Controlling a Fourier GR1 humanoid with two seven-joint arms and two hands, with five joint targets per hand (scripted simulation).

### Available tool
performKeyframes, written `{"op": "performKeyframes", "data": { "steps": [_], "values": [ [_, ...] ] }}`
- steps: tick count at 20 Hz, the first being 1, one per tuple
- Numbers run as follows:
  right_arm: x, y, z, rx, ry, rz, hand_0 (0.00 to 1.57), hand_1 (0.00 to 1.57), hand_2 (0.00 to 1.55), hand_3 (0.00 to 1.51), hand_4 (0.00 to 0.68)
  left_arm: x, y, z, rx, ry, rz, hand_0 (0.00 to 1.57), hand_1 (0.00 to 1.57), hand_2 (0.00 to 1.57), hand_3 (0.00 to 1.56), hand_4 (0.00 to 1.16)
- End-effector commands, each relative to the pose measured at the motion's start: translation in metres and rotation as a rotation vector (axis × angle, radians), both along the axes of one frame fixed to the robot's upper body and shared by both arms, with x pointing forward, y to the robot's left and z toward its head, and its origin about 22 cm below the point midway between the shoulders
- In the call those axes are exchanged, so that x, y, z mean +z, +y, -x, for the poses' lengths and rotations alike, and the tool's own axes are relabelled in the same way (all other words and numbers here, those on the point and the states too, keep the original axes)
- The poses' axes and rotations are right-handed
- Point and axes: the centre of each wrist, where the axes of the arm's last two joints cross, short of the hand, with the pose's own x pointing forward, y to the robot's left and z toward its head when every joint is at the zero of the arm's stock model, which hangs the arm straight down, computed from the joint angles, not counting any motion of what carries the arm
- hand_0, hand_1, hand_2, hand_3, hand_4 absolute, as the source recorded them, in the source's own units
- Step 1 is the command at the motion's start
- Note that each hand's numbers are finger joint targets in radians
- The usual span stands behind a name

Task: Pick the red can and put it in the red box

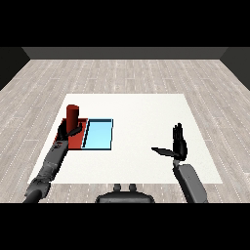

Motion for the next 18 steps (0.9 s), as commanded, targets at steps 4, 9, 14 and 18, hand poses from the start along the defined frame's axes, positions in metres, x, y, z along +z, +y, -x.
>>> {"op": "performKeyframes", "data": {
  "steps": [4,9,14,18],
  "values": [
    [-0.019,0.0,-0.016,0.0,0.026,-0.043,0.0,0.0,0.0,0.0,0.0,-0.015,0.006,-0.011,0.086,0.179,-0.02,1.55,1.55,1.46,1.43,1.01],
    [-0.023,0.002,-0.025,-0.003,0.038,-0.025,0.0,0.0,0.0,0.0,0.0,-0.053,0.001,0.015,0.176,0.386,-0.043,0.67,0.67,0.67,0.0,0.72],
    [-0.022,-0.011,-0.032,-0.007,0.03,-0.019,0.0,0.0,0.0,0.0,0.0,-0.052,0.026,0.026,0.286,0.426,0.056,0.89,0.89,0.88,0.34,0.68],
    [-0.034,0.0,-0.031,-0.015,0.012,-0.045,0.0,0.0,0.0,0.0,0.0,-0.027,0.039,0.011,0.243,0.519,0.104,0.0,0.0,0.0,0.0,0.65]
  ]
}}
